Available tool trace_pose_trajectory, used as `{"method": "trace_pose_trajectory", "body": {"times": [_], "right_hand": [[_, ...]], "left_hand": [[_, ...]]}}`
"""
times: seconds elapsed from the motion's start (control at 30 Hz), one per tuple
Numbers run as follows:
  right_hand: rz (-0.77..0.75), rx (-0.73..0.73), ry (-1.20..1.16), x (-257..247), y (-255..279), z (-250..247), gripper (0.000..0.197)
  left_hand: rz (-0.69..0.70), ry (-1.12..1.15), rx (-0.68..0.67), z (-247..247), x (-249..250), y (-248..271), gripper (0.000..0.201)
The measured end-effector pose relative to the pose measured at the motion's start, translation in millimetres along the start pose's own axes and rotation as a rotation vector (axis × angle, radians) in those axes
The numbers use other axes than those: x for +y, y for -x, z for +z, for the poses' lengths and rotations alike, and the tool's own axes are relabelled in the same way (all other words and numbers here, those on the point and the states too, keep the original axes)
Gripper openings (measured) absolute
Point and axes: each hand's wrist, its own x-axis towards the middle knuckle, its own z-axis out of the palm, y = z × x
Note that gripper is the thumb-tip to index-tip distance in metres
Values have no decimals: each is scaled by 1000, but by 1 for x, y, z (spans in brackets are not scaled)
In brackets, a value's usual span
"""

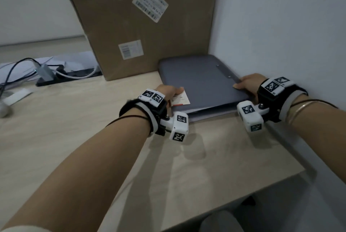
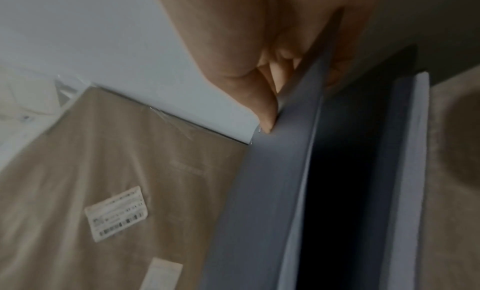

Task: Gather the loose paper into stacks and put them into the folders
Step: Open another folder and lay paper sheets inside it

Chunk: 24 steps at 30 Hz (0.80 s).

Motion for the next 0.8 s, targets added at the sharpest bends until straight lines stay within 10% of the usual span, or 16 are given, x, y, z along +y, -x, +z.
{"method": "trace_pose_trajectory", "body": {"times": [0.4, 0.67, 0.8], "right_hand": [[-6, -43, 35, 19, -7, 11, 50], [198, -31, 7, 36, -5, 6, 45], [92, 10, -59, 42, -3, 4, 11]], "left_hand": [[97, -112, 83, 23, 0, 20, 9], [84, 92, 56, 27, -4, 18, 47], [70, 107, 53, 22, -22, -14, 91]]}}
